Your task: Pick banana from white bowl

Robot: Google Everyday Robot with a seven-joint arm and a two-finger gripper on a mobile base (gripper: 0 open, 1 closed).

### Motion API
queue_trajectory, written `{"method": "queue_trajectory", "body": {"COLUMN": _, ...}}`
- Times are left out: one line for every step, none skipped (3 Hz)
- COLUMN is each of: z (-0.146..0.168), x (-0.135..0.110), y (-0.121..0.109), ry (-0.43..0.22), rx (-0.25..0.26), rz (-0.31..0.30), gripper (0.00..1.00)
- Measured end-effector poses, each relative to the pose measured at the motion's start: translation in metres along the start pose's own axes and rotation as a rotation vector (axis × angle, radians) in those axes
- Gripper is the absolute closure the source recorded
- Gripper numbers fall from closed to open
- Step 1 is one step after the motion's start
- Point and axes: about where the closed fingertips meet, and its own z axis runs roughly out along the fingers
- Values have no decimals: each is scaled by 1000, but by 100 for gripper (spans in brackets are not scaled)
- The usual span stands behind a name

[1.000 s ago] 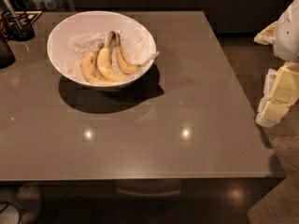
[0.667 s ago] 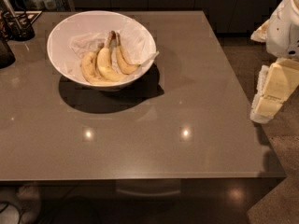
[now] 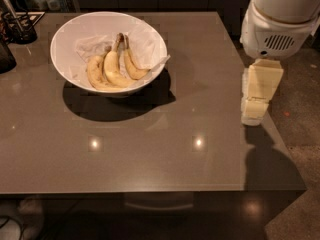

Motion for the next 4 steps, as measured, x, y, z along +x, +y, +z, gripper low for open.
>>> {"method": "queue_trajectory", "body": {"z": -1, "x": -4, "y": -4, "ry": -11, "rx": 20, "rz": -3, "gripper": 0}}
{"method": "queue_trajectory", "body": {"z": 5, "x": -29, "y": -14, "ry": -39, "rx": 39, "rz": 6, "gripper": 0}}
{"method": "queue_trajectory", "body": {"z": 15, "x": -100, "y": -60, "ry": -16, "rx": 21, "rz": -11, "gripper": 0}}
{"method": "queue_trajectory", "body": {"z": 14, "x": -115, "y": -66, "ry": -45, "rx": 43, "rz": -24, "gripper": 0}}
